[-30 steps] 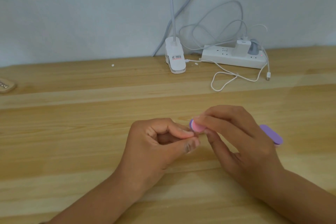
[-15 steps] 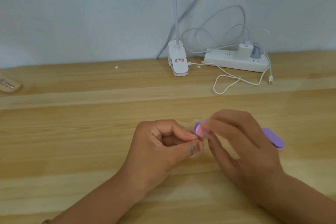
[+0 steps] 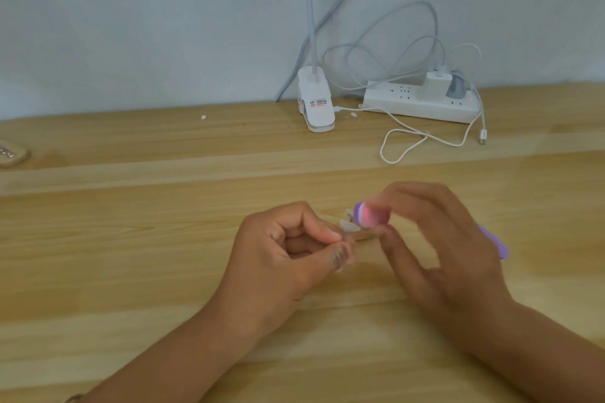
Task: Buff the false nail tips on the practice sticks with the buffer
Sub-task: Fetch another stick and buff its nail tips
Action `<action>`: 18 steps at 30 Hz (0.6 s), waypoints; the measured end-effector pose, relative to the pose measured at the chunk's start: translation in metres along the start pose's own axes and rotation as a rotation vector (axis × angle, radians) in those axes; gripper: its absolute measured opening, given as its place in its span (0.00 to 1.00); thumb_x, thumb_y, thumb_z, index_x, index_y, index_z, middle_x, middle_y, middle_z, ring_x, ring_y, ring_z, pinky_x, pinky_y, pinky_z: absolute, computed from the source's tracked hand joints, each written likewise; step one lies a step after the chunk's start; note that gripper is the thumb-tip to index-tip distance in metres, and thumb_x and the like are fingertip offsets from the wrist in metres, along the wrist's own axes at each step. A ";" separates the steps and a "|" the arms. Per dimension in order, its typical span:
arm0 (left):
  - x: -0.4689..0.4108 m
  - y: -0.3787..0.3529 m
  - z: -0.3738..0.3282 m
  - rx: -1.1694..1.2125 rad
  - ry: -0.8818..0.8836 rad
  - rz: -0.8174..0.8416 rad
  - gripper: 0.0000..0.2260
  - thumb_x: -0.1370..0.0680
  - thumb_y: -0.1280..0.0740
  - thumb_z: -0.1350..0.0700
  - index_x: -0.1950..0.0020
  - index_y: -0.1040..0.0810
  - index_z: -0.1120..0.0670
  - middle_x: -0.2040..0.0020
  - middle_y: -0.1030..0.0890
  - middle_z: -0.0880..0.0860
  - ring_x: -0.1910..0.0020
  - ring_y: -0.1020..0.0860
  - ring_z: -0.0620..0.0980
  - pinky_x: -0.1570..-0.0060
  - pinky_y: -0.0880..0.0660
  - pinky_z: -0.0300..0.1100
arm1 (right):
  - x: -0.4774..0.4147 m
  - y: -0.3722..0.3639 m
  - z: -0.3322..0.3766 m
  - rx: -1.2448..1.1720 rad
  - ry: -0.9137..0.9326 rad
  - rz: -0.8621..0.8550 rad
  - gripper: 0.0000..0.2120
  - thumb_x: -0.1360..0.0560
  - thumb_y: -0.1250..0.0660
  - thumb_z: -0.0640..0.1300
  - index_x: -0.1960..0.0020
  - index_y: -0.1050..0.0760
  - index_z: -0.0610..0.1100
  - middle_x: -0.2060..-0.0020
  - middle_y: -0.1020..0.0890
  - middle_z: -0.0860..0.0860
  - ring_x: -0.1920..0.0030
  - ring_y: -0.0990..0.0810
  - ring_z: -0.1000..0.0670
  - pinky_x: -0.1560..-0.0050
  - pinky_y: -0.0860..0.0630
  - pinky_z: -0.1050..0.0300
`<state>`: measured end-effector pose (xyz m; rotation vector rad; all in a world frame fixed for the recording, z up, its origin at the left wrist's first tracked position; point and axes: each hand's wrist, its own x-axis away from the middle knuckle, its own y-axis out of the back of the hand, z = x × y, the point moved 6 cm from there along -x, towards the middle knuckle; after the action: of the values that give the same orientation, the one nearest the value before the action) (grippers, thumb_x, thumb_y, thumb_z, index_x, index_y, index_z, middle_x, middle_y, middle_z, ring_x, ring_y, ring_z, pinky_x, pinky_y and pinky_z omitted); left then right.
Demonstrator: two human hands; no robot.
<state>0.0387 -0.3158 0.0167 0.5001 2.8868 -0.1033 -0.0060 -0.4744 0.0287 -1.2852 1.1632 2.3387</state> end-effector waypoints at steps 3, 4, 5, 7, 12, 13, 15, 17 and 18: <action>0.000 0.001 0.001 -0.058 -0.020 0.003 0.08 0.33 0.26 0.64 0.65 0.23 0.55 0.63 0.15 0.58 0.66 0.17 0.52 0.61 0.20 0.44 | 0.003 -0.007 0.003 -0.026 0.085 0.079 0.13 0.24 0.34 0.28 0.41 0.20 0.36 0.46 0.20 0.45 0.44 0.22 0.48 0.40 0.26 0.59; 0.000 0.001 0.001 -0.071 -0.027 -0.006 0.08 0.32 0.26 0.64 0.65 0.24 0.56 0.62 0.15 0.57 0.65 0.16 0.52 0.61 0.19 0.43 | 0.002 -0.006 0.001 -0.036 0.077 0.075 0.14 0.25 0.34 0.27 0.41 0.20 0.36 0.46 0.20 0.45 0.44 0.21 0.47 0.42 0.25 0.57; 0.001 0.002 0.000 -0.083 -0.034 -0.013 0.08 0.32 0.27 0.64 0.64 0.24 0.56 0.62 0.15 0.57 0.64 0.16 0.52 0.61 0.19 0.44 | 0.001 -0.004 0.000 -0.059 0.070 0.068 0.14 0.24 0.35 0.28 0.40 0.20 0.37 0.46 0.20 0.45 0.44 0.21 0.47 0.43 0.25 0.55; 0.001 0.002 -0.001 -0.103 -0.051 -0.021 0.08 0.31 0.27 0.64 0.63 0.24 0.56 0.61 0.15 0.56 0.63 0.16 0.53 0.60 0.19 0.45 | 0.003 -0.004 0.004 -0.124 0.095 0.084 0.14 0.23 0.35 0.30 0.39 0.21 0.38 0.45 0.21 0.46 0.44 0.21 0.48 0.42 0.25 0.57; 0.002 0.002 -0.004 -0.110 -0.075 -0.026 0.11 0.29 0.29 0.65 0.62 0.30 0.54 0.60 0.14 0.56 0.61 0.15 0.52 0.58 0.19 0.44 | 0.001 -0.003 0.000 -0.105 0.082 0.073 0.16 0.25 0.33 0.27 0.40 0.22 0.37 0.47 0.19 0.44 0.46 0.20 0.47 0.45 0.23 0.54; 0.002 0.002 -0.005 -0.112 -0.072 -0.029 0.12 0.29 0.29 0.65 0.61 0.30 0.54 0.59 0.14 0.56 0.60 0.15 0.52 0.57 0.19 0.43 | 0.001 -0.003 0.001 -0.111 0.086 0.065 0.15 0.25 0.33 0.27 0.40 0.22 0.38 0.47 0.19 0.44 0.46 0.20 0.47 0.45 0.23 0.54; 0.002 0.001 -0.004 -0.097 -0.051 -0.020 0.12 0.28 0.28 0.65 0.59 0.29 0.52 0.60 0.14 0.56 0.59 0.15 0.53 0.57 0.20 0.41 | 0.003 -0.005 0.007 -0.132 0.130 0.082 0.14 0.23 0.35 0.29 0.40 0.21 0.37 0.47 0.19 0.44 0.45 0.20 0.48 0.44 0.24 0.56; 0.001 0.001 -0.002 -0.086 -0.028 -0.011 0.11 0.28 0.27 0.66 0.55 0.24 0.51 0.60 0.14 0.54 0.60 0.15 0.51 0.58 0.20 0.38 | 0.005 -0.008 0.010 -0.113 0.159 0.106 0.13 0.23 0.35 0.29 0.41 0.19 0.36 0.46 0.19 0.44 0.44 0.20 0.47 0.43 0.24 0.56; 0.001 0.002 -0.001 -0.098 -0.029 -0.012 0.12 0.28 0.27 0.67 0.55 0.22 0.51 0.60 0.14 0.54 0.60 0.15 0.50 0.58 0.21 0.37 | 0.005 -0.007 0.008 -0.097 0.151 0.105 0.13 0.23 0.35 0.28 0.41 0.19 0.36 0.46 0.19 0.44 0.44 0.20 0.47 0.43 0.24 0.55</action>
<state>0.0384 -0.3137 0.0175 0.4594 2.8504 0.0283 -0.0098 -0.4643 0.0236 -1.4915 1.2021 2.4359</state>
